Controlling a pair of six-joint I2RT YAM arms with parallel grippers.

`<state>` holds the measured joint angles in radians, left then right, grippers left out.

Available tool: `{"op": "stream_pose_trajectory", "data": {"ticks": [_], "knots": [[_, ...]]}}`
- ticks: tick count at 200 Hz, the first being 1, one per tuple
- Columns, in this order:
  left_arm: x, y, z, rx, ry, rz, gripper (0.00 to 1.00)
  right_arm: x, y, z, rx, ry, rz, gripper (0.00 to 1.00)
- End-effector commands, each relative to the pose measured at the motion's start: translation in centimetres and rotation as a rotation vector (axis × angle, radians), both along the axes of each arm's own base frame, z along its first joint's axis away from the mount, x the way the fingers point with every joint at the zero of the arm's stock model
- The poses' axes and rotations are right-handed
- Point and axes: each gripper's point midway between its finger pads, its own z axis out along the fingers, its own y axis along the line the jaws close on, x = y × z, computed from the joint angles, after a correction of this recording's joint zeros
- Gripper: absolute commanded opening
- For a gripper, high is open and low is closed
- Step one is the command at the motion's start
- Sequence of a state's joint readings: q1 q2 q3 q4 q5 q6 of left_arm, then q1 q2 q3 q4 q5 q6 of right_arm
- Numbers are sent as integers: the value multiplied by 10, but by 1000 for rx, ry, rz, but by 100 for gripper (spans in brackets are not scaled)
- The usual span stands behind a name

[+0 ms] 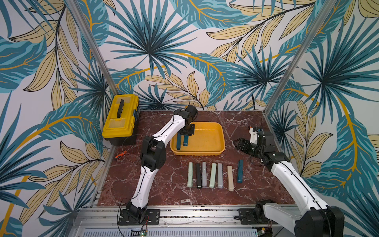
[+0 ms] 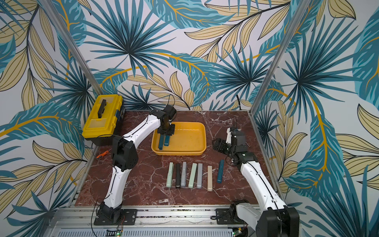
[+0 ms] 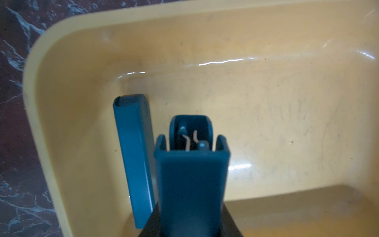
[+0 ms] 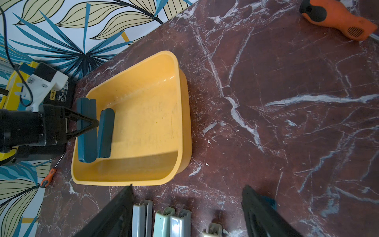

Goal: Put the pruning pliers into the storage box
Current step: Place the pruning pliers in the storage box.

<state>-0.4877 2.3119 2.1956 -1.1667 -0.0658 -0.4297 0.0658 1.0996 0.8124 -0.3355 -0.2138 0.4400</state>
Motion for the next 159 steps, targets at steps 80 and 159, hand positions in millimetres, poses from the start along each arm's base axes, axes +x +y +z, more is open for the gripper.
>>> {"op": "stream_pose_trajectory", "data": {"ticks": [80, 159], "knots": [[23, 1, -21, -22, -18, 10, 20, -6, -2, -17, -26, 44, 1, 84], [30, 17, -59, 62, 8, 28, 20, -5, -2, -23, -31, 61, 1, 84]]}}
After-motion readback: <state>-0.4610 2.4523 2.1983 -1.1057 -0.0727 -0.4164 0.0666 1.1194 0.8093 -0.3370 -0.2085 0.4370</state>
